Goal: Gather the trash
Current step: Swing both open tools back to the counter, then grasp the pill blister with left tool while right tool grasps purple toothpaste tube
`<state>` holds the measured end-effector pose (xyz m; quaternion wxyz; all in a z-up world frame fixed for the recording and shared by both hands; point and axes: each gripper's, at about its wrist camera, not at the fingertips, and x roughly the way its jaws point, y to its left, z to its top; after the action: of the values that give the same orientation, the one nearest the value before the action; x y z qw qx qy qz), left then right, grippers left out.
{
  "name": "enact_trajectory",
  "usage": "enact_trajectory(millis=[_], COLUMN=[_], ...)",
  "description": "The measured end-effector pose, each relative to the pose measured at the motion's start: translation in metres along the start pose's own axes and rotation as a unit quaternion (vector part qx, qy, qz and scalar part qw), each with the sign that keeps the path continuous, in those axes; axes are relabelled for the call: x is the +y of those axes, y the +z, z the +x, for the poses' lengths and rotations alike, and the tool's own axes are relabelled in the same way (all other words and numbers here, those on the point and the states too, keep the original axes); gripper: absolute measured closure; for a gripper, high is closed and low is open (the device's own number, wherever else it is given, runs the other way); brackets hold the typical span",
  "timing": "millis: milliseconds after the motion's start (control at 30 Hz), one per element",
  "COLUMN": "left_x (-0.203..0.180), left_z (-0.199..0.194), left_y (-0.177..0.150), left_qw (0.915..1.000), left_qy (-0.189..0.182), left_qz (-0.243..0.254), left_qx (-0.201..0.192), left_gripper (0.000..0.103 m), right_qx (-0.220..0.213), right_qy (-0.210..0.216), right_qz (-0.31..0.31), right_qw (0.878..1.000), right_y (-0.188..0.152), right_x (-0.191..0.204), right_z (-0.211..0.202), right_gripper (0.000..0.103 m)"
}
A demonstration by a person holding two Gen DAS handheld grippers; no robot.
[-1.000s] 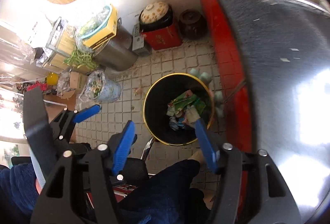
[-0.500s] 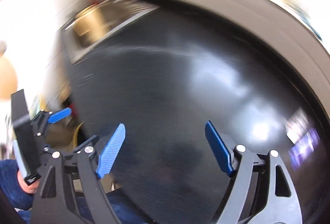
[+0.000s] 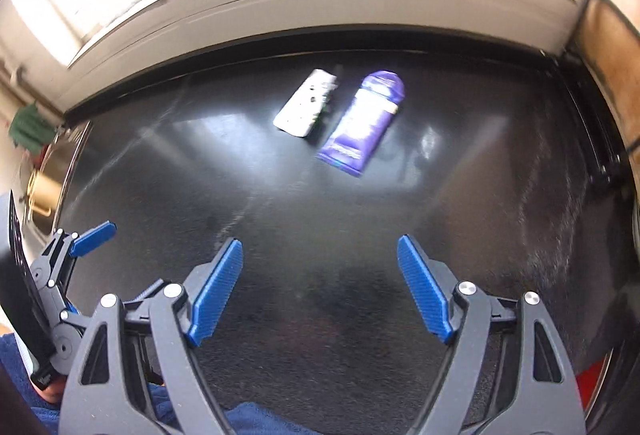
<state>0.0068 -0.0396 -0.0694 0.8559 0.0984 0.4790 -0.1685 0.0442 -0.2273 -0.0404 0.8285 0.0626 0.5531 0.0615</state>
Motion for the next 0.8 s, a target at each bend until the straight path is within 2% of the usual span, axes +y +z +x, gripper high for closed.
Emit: enact_trajectory(millis=[300,467,733,800], left_x=[-0.008,-0.009,-0.003,0.0], left_z=[0.04,0.081,0.154,0.166], left_y=[0.043,0.079,0.132,0.141], left_qw=[0.9996,0.999,0.998,0.9978], left_qy=[-0.015,-0.025,-0.01,-0.017], left_qz=[-0.003,-0.004,0.015,0.012], left_qx=[0.023,0.037,0.06,0.063], left_gripper=[0.006,0.006,0.006,0.006], right_qx=[-0.004,0.009,0.04,0.047], right_qy=[0.004,0.001,0.004,0.004], right_qz=[0.007,0.016,0.033,0.04], right_qw=[1.0,1.0,0.999,0.998], right_y=[0.031,0.05,0.074,0.08], right_x=[-0.023,-0.04,-0.065,-0.071], right_z=[0.012,0.03,0.071,0.081], right_gripper=[0.026,0.026,0.026,0.026])
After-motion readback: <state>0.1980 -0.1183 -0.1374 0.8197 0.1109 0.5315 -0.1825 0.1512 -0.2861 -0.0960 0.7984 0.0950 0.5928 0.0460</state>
